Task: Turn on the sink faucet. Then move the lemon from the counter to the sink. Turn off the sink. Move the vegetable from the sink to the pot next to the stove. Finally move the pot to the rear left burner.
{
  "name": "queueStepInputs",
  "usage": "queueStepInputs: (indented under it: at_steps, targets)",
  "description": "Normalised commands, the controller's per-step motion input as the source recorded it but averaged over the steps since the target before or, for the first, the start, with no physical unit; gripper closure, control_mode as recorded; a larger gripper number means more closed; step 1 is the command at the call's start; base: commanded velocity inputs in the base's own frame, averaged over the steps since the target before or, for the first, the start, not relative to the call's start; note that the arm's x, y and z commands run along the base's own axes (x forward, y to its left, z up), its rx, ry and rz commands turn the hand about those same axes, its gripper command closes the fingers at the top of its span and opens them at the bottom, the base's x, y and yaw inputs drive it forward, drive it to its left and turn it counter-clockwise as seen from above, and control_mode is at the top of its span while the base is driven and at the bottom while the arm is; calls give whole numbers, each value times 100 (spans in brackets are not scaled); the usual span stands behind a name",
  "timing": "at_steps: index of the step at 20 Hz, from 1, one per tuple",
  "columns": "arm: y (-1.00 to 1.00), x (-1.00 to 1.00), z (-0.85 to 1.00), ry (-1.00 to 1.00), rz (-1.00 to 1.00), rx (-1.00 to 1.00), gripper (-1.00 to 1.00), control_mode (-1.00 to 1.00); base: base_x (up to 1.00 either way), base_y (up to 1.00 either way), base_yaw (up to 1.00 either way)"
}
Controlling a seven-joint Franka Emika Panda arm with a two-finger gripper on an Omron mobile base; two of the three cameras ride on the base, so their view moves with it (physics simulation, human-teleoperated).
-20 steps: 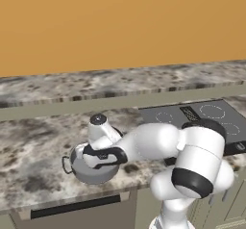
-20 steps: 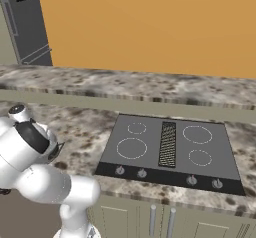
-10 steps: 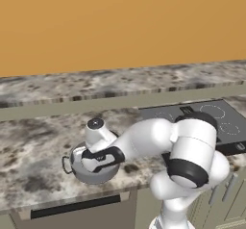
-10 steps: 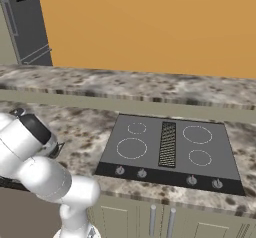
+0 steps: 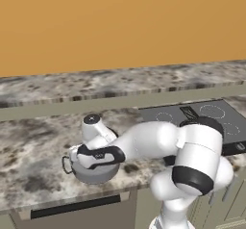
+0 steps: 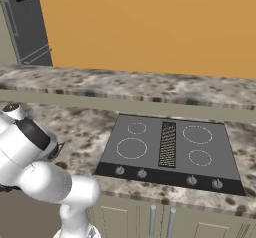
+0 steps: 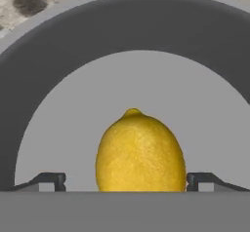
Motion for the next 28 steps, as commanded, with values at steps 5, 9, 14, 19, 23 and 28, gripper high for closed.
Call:
queueStepInputs:
  at_steps: [5,9,14,19,23,28]
  targets:
    - [-11,-40,19,2,-14,4,-100,-100,0,0,0]
    - [-38,-39,28,2,-21,6,-100,-100,0,0,0]
    - [-33,-21,40,5,-23,5,-100,-100,0,0,0]
    - [-16,-30,2,7,-21,0,-100,-100,0,0,0]
    - [-19,-15,0,12,-18,0,-100,-100,0,0,0]
    - [-21,-1,-3,13,-17,0,-100,-100,0,0,0]
